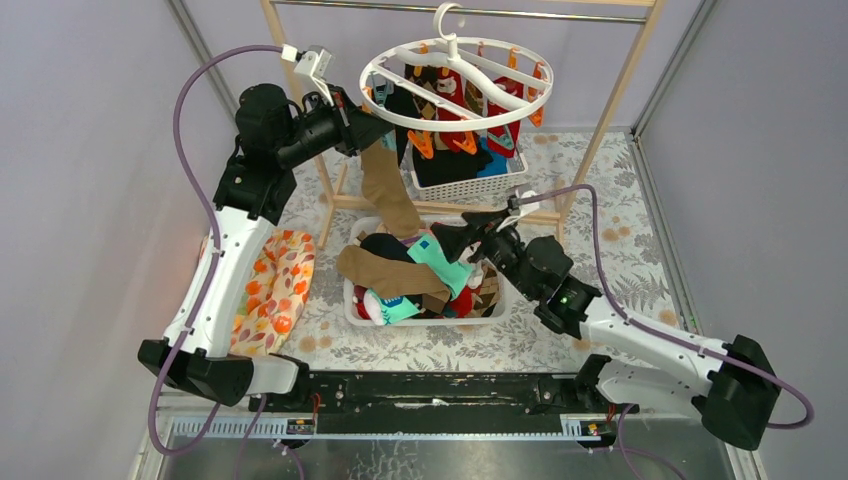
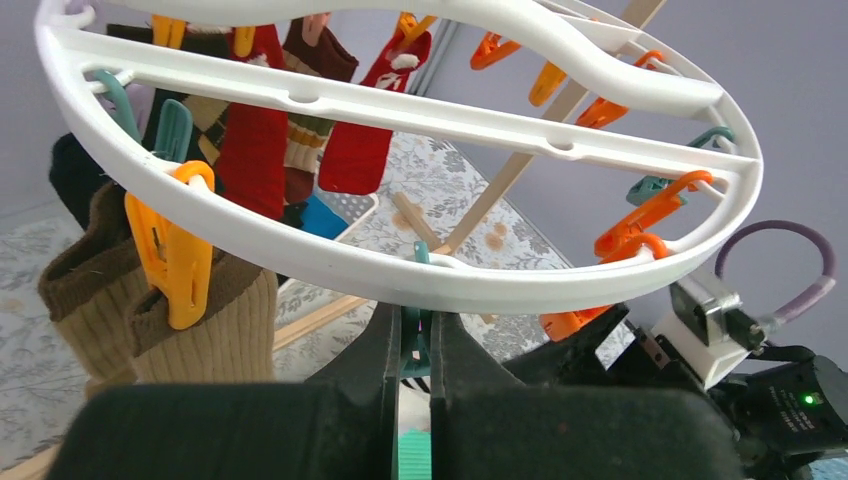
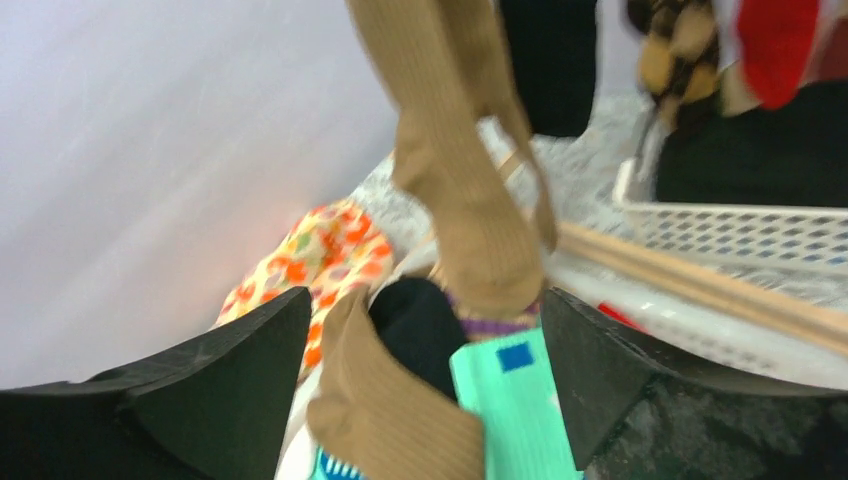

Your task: Clip the socks to the hanger

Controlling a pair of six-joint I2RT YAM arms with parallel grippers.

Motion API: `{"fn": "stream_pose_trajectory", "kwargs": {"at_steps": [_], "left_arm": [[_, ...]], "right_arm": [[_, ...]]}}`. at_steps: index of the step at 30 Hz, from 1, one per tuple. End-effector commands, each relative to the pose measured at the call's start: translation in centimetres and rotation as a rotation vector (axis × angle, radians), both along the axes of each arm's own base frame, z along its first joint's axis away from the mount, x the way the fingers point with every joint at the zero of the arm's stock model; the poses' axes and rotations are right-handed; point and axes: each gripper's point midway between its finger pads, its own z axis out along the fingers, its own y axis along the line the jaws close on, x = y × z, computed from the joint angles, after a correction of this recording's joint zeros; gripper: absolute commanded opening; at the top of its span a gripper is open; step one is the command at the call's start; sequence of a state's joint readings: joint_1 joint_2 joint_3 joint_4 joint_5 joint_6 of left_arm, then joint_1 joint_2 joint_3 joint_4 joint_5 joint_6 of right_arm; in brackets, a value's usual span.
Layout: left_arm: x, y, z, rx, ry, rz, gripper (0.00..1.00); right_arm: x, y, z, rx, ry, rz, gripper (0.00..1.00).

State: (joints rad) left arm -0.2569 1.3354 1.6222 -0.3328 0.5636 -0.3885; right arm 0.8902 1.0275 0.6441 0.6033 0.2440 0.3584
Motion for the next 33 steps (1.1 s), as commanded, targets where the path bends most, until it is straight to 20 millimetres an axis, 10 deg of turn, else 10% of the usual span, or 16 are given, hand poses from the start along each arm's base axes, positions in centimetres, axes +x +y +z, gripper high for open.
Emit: {"fn": "stream_pose_trajectory", "kwargs": {"at_steps": [1,6,20,25,33], "left_arm": [[0.2,1.1,2.9,0.024,-0.133,0.045,0.00],[0.0,1.2,2.9,0.023,-0.133,0.046,0.00],[-0.6,1.3,3.4,0.029,-0.148,0.043,0.00],[-0.6,1.4,3.1,0.040,-0.148,0.046,0.00],[-0.4,1.2,2.5,0.040,-0.136,0.038,0.00]], "right_arm": [[-3.1,4.0,-4.7,-0.070,0.148,0.259,0.85],[-3.8,9.4,-6.8,-0.042,0.210,0.477,0.73],[10.8,12.4,-3.6,0.069,0.024,0.193,0.77],[7.4,11.6,-5.0,0.017,0.025,0.265,0.81],[-1.3,3.8,-6.5,-0.095,0.099,0.226,0.88]]}}
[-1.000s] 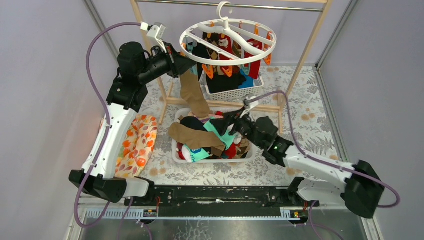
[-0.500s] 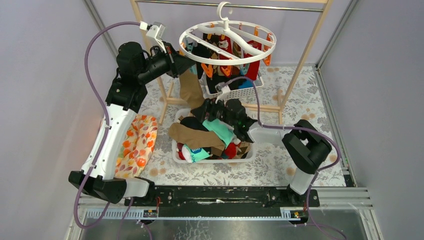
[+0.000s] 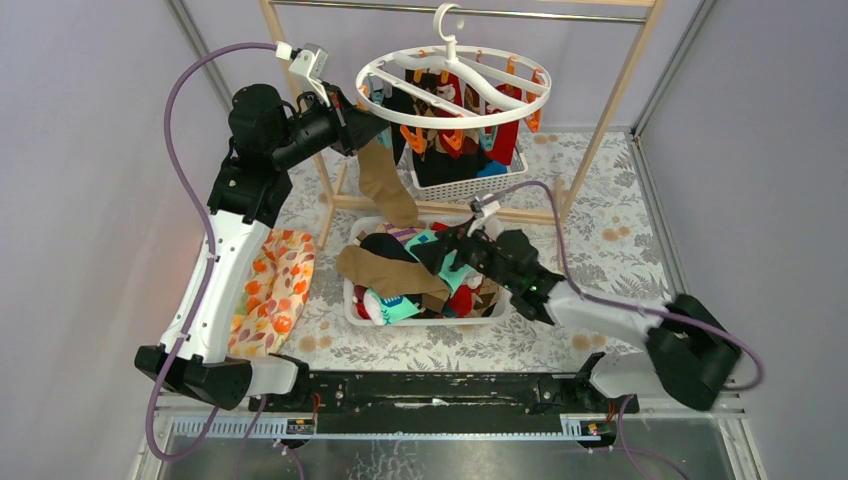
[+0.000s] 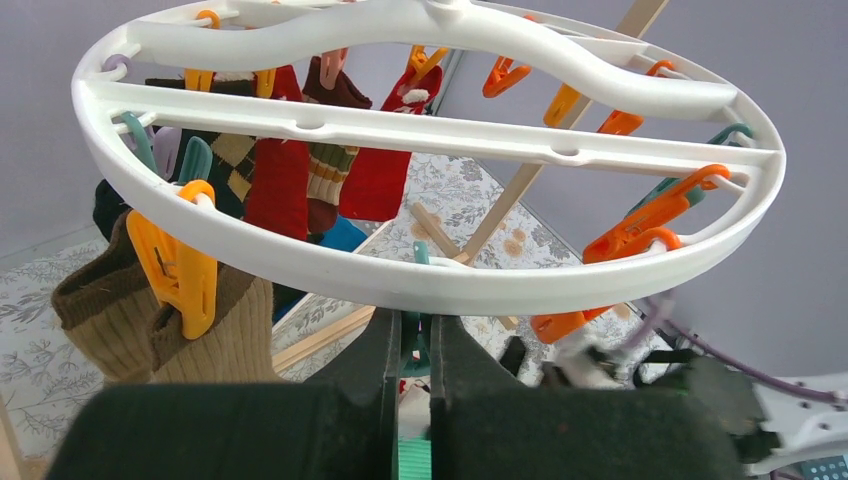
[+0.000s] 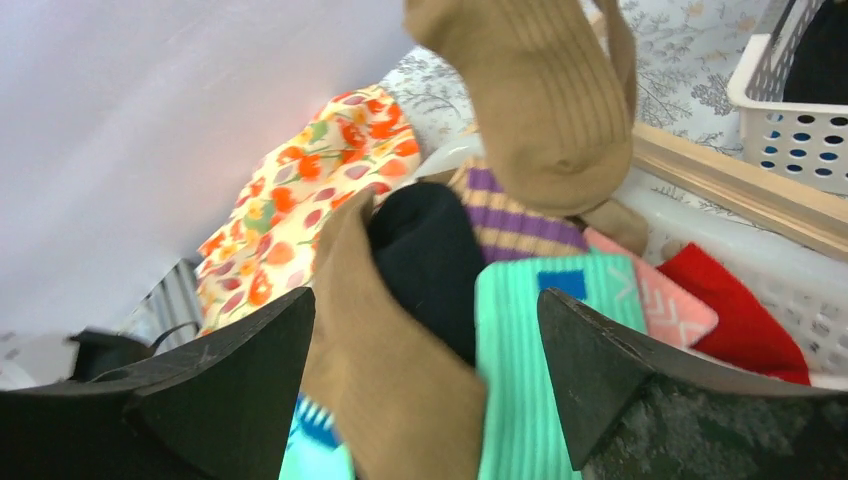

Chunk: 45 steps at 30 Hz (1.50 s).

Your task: Clip the socks to the hanger

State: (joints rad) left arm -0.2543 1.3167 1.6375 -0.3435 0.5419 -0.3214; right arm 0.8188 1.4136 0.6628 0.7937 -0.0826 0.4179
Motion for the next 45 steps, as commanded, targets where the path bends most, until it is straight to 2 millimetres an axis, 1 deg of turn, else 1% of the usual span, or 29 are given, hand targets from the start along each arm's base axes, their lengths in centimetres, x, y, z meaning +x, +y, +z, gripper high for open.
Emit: {"fn": "stream_pose_trajectory", "kwargs": {"at_steps": [1,2,4,7,9,10,14,16,20,23,27,29,31,32,34,35,38,41,45], "left_arm": [[-0.2,0.5,1.5,-0.001,-0.064,0.013,0.00],[-0.2,0.5,1.4,-0.002,-0.062,0.012,0.00],[-0.1,0.4,1.2,-0.003,-0.056,0.008,0.00],[0.0,0.3,1.2,-0.007,-0.051,0.007,0.00],[0.0,0.3,1.2,-0.006,-0.051,0.005,0.00],[0.0,0.3,1.1,-0.005,-0.053,0.007,0.00],[0.0,0.4,1.1,0.001,-0.057,0.009,0.00],[0.0,0.4,1.1,0.002,-0.058,0.010,0.00],[-0.1,0.4,1.2,0.003,-0.059,0.009,0.00],[-0.2,0.4,1.3,0.003,-0.063,0.009,0.00],[-0.3,0.5,1.4,0.006,-0.067,0.010,0.00],[-0.3,0.5,1.3,0.007,-0.067,0.010,0.00],[-0.3,0.5,1.2,0.006,-0.063,0.009,0.00],[-0.3,0.5,1.2,0.007,-0.062,0.009,0.00],[-0.4,0.5,1.1,0.009,-0.063,0.008,0.00],[-0.5,0.5,1.2,0.009,-0.065,0.007,0.00],[-0.4,0.5,1.2,0.006,-0.062,0.007,0.00],[-0.3,0.4,1.3,0.000,-0.062,0.004,0.00],[-0.3,0.4,1.4,0.002,-0.067,0.007,0.00]], "right_arm": [[-3.9,-3.4,2.9,-0.006,-0.032,-0.039,0.87],[-4.7,-4.1,2.1,-0.031,0.004,-0.046,0.85],[-6.1,-5.2,1.1,-0.054,0.069,-0.051,0.79],[-7.9,-5.6,-0.2,-0.069,0.169,-0.016,0.68],[-9.1,-5.2,-0.8,-0.058,0.221,0.026,0.61],[-9.9,-4.8,-1.2,-0.055,0.244,0.054,0.59],[-11.1,-3.9,-3.0,-0.086,0.296,0.087,0.57],[-11.5,-3.3,-3.4,-0.082,0.305,0.104,0.57],[-11.7,-2.3,-4.3,-0.093,0.326,0.118,0.56],[-11.5,-2.1,-4.9,-0.101,0.332,0.104,0.55],[-11.3,-2.3,-5.0,-0.103,0.325,0.086,0.52],[-11.1,-2.6,-4.9,-0.113,0.319,0.071,0.48],[-10.8,-3.1,-4.6,-0.137,0.307,0.046,0.46],[-10.7,-3.6,-4.5,-0.159,0.308,0.031,0.47],[-10.6,-4.6,-4.2,-0.196,0.305,-0.001,0.57],[-10.5,-5.1,-4.3,-0.210,0.303,-0.018,0.60],[-10.7,-5.7,-4.3,-0.206,0.302,-0.028,0.64],[-10.9,-5.1,-4.8,-0.179,0.317,-0.011,0.64],[-10.9,-3.8,-4.6,-0.123,0.318,0.023,0.61]]}}
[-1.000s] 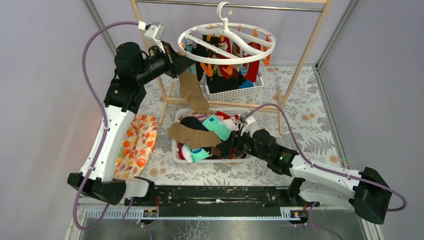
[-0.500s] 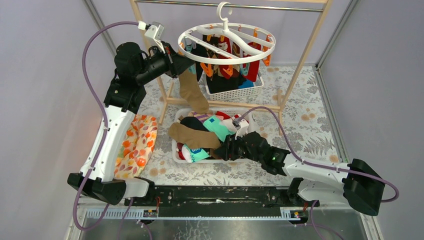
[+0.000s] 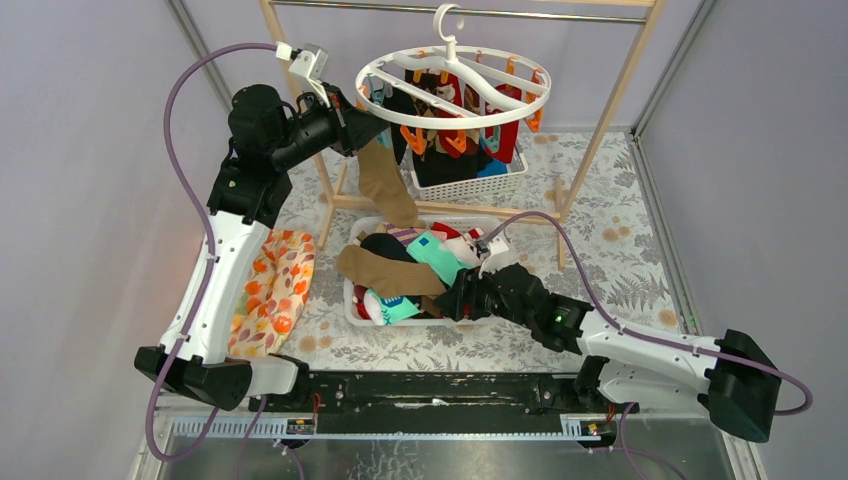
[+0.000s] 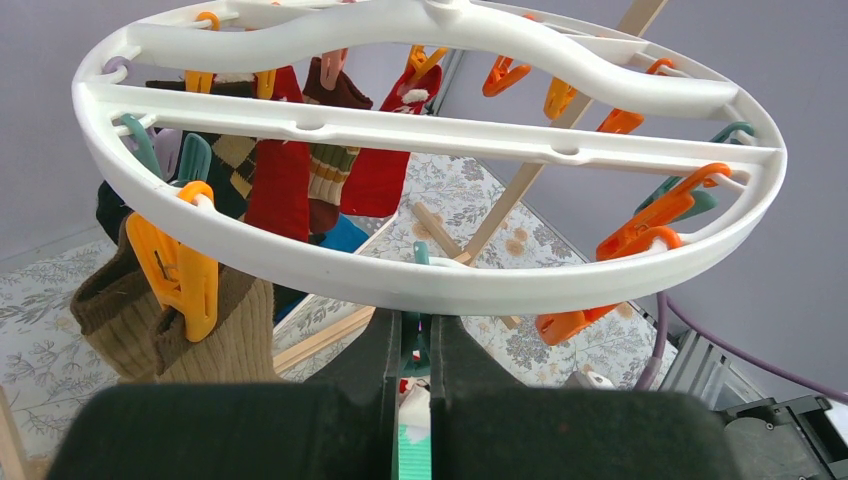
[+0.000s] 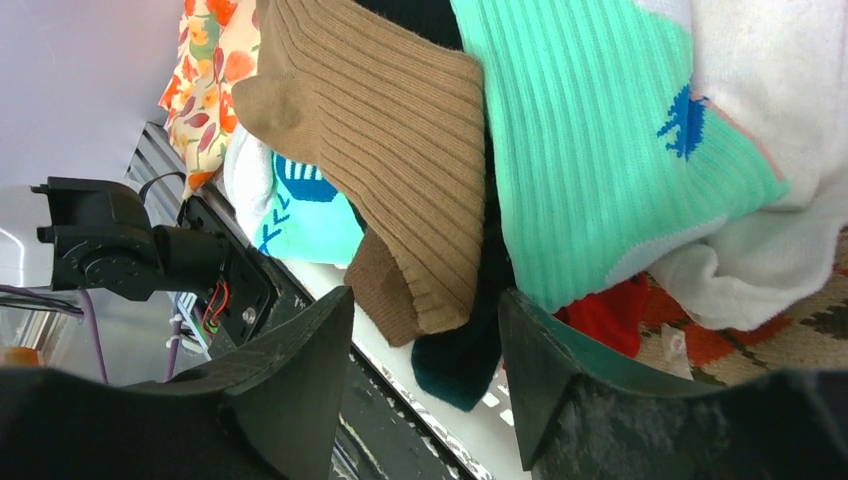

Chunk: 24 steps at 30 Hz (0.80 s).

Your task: Clip the socks to the hanger

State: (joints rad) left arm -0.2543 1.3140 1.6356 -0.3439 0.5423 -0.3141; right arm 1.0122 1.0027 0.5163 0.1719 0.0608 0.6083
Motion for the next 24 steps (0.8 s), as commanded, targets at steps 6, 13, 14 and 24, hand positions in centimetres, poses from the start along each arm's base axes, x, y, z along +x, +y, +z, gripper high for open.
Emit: {"fn": "stream_pose_trajectory", "kwargs": {"at_steps": [6,13,14,24], "left_arm": [[-0.3,0.4,1.4,-0.004,-0.061,0.008,0.00],[-0.5,0.5,1.5,0.006,-0.072,0.009,0.00],[-0.5,0.5,1.5,0.006,-0.071,0.009,0.00],[-0.6,0.5,1.5,0.000,-0.068,0.007,0.00]], "right_arm": [[1.0,3.1,1.7,0.132,-0.031,0.014,0.45],[1.6,1.9,6.2,0.116,-0.127,-0.006,0.02],[1.6,1.5,6.9,0.096,-0.145,-0.004,0.00],[3.7,-2.1,8.4,-0.412,-0.334,0.096,0.00]]}}
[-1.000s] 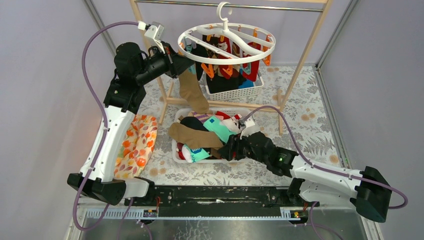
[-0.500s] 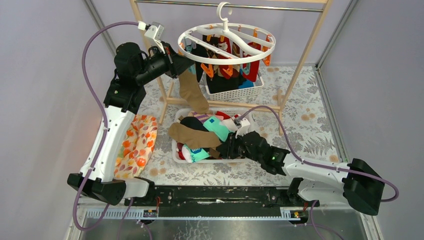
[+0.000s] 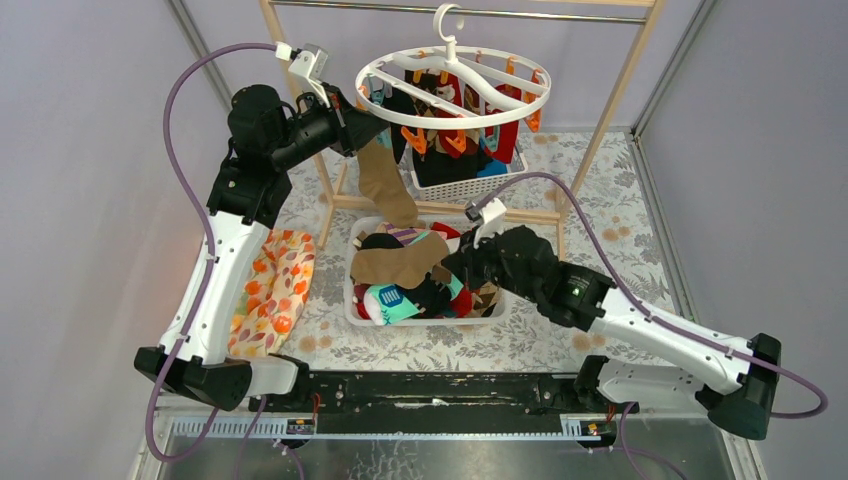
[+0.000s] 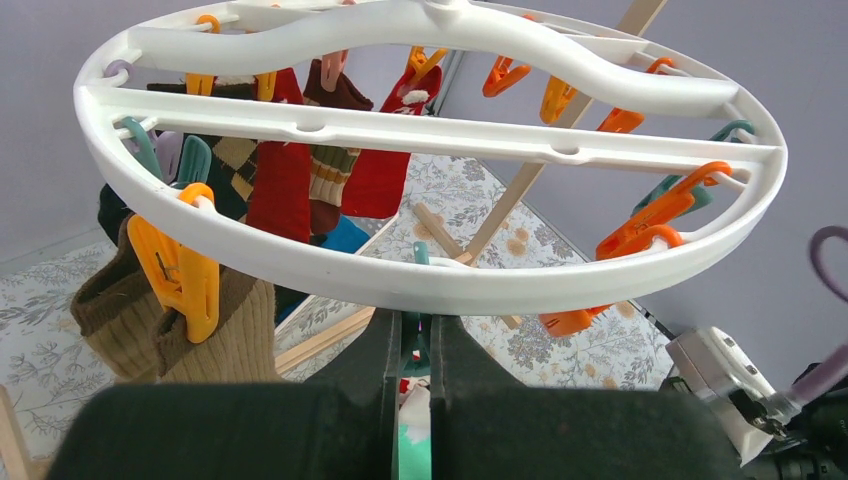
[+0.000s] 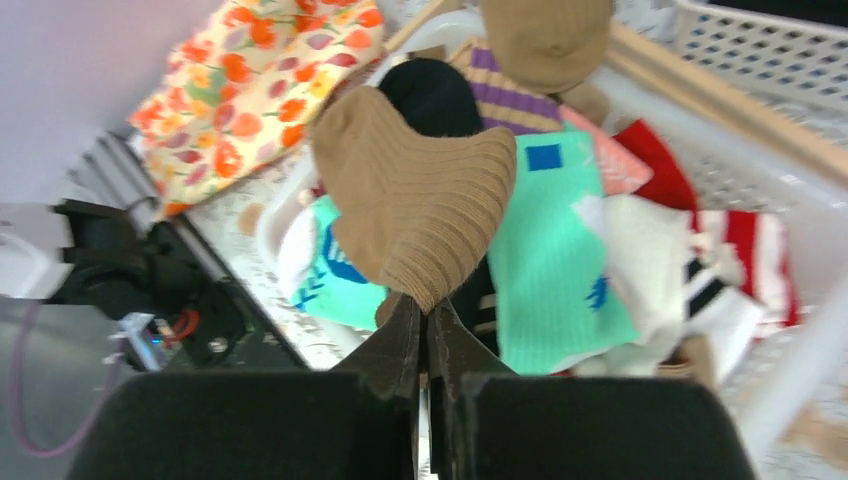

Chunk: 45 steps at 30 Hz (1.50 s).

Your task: Clip the socks to the hanger

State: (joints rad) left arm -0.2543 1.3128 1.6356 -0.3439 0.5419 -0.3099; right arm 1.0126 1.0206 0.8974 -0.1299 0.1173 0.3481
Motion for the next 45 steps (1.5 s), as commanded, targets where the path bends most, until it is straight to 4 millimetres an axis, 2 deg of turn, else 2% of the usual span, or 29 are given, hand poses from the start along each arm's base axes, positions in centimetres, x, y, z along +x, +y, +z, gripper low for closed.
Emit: {"fn": "stream_pose_trajectory", "kwargs": {"at_steps": [1,4,6,11,15,18,21,24,25,28,31,34,35,39,42,45], "left_arm": [[-0.6,0.5,1.4,-0.003,-0.065,0.007,0.00],[-0.7,0.6,1.5,-0.003,-0.067,0.010,0.00],[-0.7,0.6,1.5,0.001,-0.070,0.011,0.00],[-0.7,0.7,1.4,0.007,-0.072,0.013,0.00],[-0.5,0.6,1.4,0.008,-0.073,0.015,0.00],[-0.6,0.5,1.5,0.004,-0.069,0.009,0.00],[-0.5,0.5,1.5,0.006,-0.071,0.009,0.00],[-0.6,0.6,1.6,0.008,-0.074,0.009,0.00],[-0.5,0.5,1.5,0.008,-0.074,0.008,0.00],[-0.4,0.5,1.5,0.007,-0.071,0.005,0.00],[-0.4,0.4,1.6,0.004,-0.070,-0.001,0.00],[-0.3,0.3,1.5,0.003,-0.066,-0.001,0.00],[-0.4,0.3,1.5,0.002,-0.067,-0.004,0.00],[-0.3,0.2,1.3,0.002,-0.061,-0.008,0.00],[-0.3,0.2,1.3,0.002,-0.061,-0.009,0.00],[-0.3,0.1,1.1,-0.002,-0.053,-0.012,0.00]], "right_arm": [[1.7,-2.5,-1.7,-0.349,-0.126,0.023,0.01],[3.7,-2.7,-2.1,-0.491,-0.222,0.015,0.01],[4.7,-2.6,-3.3,-0.607,-0.276,0.035,0.01],[4.5,-0.8,-6.7,-0.859,-0.403,0.108,0.06],[2.8,2.3,-7.4,-0.858,-0.429,0.159,0.25],[1.8,4.0,-6.9,-0.766,-0.395,0.163,0.46],[1.3,4.6,-6.0,-0.653,-0.347,0.123,0.62],[0.7,4.4,-4.3,-0.482,-0.280,0.032,0.83],[0.6,4.2,-3.5,-0.414,-0.250,-0.014,0.86],[0.0,2.8,-1.4,-0.173,-0.124,-0.164,0.87],[-0.7,1.3,-1.3,0.050,0.042,-0.295,0.85],[-1.1,-0.5,-2.5,0.221,0.202,-0.411,0.80],[-1.3,-1.3,-3.7,0.270,0.262,-0.460,0.80],[-1.1,-3.8,-5.0,0.488,0.413,-0.597,0.77],[-0.9,-4.3,-4.7,0.634,0.465,-0.609,0.73],[-0.2,-4.6,-3.6,0.623,0.394,-0.584,0.67]]}}
